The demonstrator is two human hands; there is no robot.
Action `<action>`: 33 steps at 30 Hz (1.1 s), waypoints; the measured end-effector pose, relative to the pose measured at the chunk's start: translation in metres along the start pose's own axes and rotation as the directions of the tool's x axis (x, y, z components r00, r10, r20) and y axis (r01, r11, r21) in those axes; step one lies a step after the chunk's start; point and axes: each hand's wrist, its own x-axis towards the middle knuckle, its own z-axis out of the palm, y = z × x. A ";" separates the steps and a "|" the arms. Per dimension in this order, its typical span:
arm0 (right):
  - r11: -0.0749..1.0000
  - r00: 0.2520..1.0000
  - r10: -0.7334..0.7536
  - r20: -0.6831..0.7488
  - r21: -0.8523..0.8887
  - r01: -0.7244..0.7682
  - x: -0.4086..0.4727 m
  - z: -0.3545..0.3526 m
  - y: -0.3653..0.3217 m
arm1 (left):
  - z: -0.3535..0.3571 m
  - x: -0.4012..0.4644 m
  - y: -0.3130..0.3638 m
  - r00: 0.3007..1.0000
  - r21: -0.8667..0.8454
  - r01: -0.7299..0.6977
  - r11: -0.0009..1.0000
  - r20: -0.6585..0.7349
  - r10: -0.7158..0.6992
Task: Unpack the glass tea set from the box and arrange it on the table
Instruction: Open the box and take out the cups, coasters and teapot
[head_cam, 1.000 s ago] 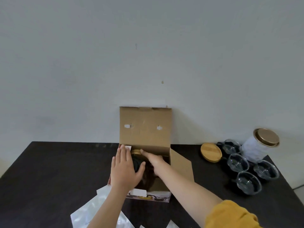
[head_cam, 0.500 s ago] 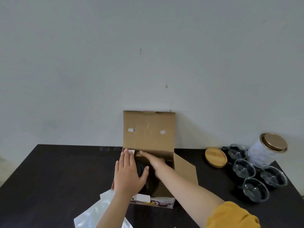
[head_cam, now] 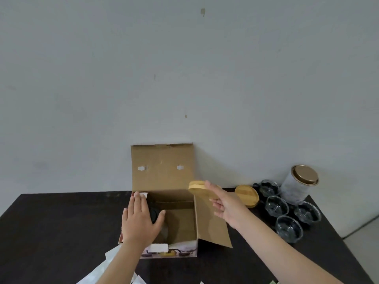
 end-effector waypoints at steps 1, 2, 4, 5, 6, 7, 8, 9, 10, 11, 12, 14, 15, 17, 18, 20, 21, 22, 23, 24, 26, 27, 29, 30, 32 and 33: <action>1.000 0.999 0.002 -0.036 -0.008 -0.003 0.003 -0.012 0.003 | 0.000 0.001 -0.003 1.000 0.006 0.010 1.000 -0.002 -0.010; 1.000 0.997 0.002 -0.076 -0.015 -0.003 0.005 -0.024 0.007 | 0.000 0.002 -0.006 1.000 0.012 0.015 1.000 -0.003 -0.015; 1.000 0.985 -0.009 -0.175 -0.026 0.005 0.013 -0.041 0.021 | -0.001 0.004 -0.014 1.000 0.027 0.004 1.000 0.001 -0.004; 0.999 0.972 -0.019 -0.234 -0.036 0.010 0.017 -0.047 0.029 | -0.001 0.006 -0.019 1.000 0.037 -0.007 0.999 0.006 0.007; 0.998 0.957 -0.028 -0.288 -0.054 0.013 0.021 -0.052 0.038 | -0.002 0.007 -0.025 1.000 0.047 -0.016 0.999 0.011 0.016; 0.997 0.944 -0.027 -0.330 -0.077 0.002 0.023 -0.055 0.046 | -0.003 0.009 -0.030 1.000 0.054 -0.019 0.998 0.012 0.018; 0.993 0.933 -0.024 -0.358 -0.113 -0.018 0.025 -0.057 0.054 | -0.004 0.010 -0.035 1.000 0.058 -0.012 0.998 0.010 0.011; 0.986 0.927 -0.036 -0.373 -0.165 -0.029 0.027 -0.058 0.061 | -0.006 0.011 -0.039 1.000 0.059 0.002 0.998 0.005 -0.003; 0.968 0.924 -0.064 -0.378 -0.247 -0.034 0.031 -0.059 0.068 | -0.007 0.012 -0.043 1.000 0.057 0.021 0.998 0.001 -0.021; 0.940 0.925 -0.101 -0.365 -0.339 -0.032 0.034 -0.059 0.075 | -0.008 0.012 -0.046 0.999 0.053 0.041 0.998 -0.002 -0.041; 0.905 0.929 -0.137 -0.344 -0.424 -0.023 0.036 -0.059 0.080 | -0.009 0.013 -0.047 0.998 0.046 0.057 0.997 -0.004 -0.057; 0.841 0.933 -0.219 -0.286 -0.541 0.032 0.038 -0.059 0.088 | -0.009 0.013 -0.047 0.997 0.037 0.072 0.997 -0.012 -0.072; 0.814 0.934 -0.256 -0.251 -0.577 0.067 0.040 -0.060 0.092 | -0.009 0.012 -0.046 0.997 0.036 0.073 0.997 -0.017 -0.073; 0.780 0.927 -0.293 -0.235 -0.620 0.090 0.042 -0.060 0.101 | -0.008 0.012 -0.046 0.997 0.038 0.072 0.997 -0.019 -0.071; 0.765 0.924 -0.294 -0.246 -0.640 0.073 0.044 -0.060 0.105 | -0.008 0.012 -0.046 0.997 0.039 0.072 0.997 -0.018 -0.071; 0.729 0.917 -0.296 -0.266 -0.683 0.037 0.048 -0.060 0.111 | -0.007 0.012 -0.046 0.997 0.043 0.072 0.997 -0.023 -0.071; 0.702 0.914 -0.304 -0.268 -0.712 0.025 0.051 -0.060 0.113 | -0.006 0.012 -0.046 0.997 0.042 0.072 0.996 -0.024 -0.071; 0.672 0.913 -0.311 -0.265 -0.740 0.014 0.052 -0.060 0.114 | -0.006 0.013 -0.046 0.997 0.040 0.072 0.997 -0.025 -0.071; 0.642 0.911 -0.323 -0.258 -0.767 0.011 0.053 -0.060 0.115 | -0.006 0.013 -0.046 0.997 0.035 0.071 0.997 -0.026 -0.070; 0.617 0.911 -0.328 -0.251 -0.787 0.005 0.054 -0.060 0.115 | -0.006 0.012 -0.047 0.997 0.033 0.071 0.997 -0.026 -0.070; 0.588 0.912 -0.331 -0.241 -0.809 0.000 0.055 -0.060 0.117 | -0.006 0.012 -0.046 0.997 0.035 0.071 0.997 -0.022 -0.071; 0.582 0.913 -0.332 -0.238 -0.813 0.000 0.056 -0.060 0.118 | -0.006 0.012 -0.046 0.997 0.034 0.072 0.997 -0.025 -0.071; 0.568 0.919 -0.319 -0.232 -0.823 -0.011 0.056 -0.060 0.117 | -0.007 0.012 -0.045 0.997 0.032 0.074 0.997 -0.029 -0.073; 0.558 0.926 -0.300 -0.227 -0.830 -0.022 0.055 -0.059 0.116 | -0.007 0.012 -0.045 0.997 0.033 0.075 0.997 -0.026 -0.074; 0.537 0.946 -0.245 -0.214 -0.842 -0.051 0.055 -0.058 0.112 | -0.007 0.012 -0.046 0.997 0.028 0.075 0.997 -0.023 -0.074; 0.542 0.952 -0.214 -0.217 -0.838 -0.069 0.054 -0.056 0.108 | -0.007 0.012 -0.046 0.997 0.022 0.073 0.997 -0.024 -0.072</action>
